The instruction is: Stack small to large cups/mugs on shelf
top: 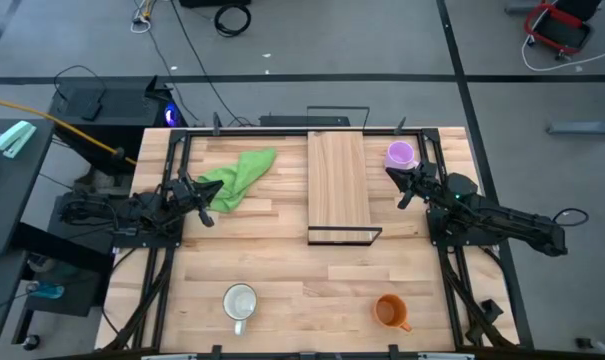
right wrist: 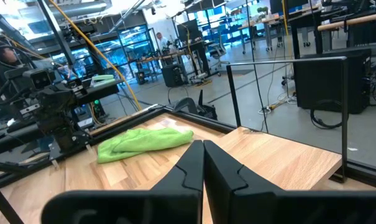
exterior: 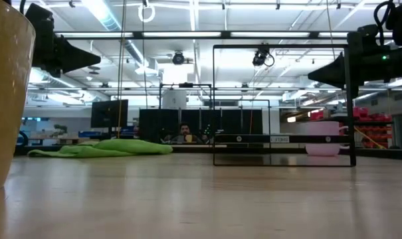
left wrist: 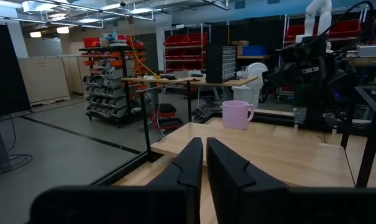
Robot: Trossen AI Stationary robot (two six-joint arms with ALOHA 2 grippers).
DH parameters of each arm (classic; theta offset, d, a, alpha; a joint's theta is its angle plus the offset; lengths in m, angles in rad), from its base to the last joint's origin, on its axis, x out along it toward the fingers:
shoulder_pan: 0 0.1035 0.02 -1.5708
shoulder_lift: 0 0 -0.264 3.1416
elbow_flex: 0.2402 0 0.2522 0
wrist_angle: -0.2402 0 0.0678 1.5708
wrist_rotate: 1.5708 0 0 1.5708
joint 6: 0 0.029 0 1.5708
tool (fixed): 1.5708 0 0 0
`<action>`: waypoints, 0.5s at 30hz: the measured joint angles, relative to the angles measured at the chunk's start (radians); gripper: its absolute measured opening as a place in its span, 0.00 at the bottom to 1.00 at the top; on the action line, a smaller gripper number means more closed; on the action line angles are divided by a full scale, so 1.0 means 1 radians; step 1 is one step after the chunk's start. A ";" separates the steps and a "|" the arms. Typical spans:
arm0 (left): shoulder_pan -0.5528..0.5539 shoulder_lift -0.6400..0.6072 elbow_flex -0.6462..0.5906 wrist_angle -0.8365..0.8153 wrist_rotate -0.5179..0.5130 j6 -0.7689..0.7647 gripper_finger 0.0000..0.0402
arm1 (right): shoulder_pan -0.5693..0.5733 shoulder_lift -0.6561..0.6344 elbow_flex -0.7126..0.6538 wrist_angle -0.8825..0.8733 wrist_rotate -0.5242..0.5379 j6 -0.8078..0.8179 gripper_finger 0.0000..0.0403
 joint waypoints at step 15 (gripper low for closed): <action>0.000 0.000 0.000 0.010 0.000 -0.210 0.09 | 0.000 0.000 0.000 0.012 0.000 0.115 0.03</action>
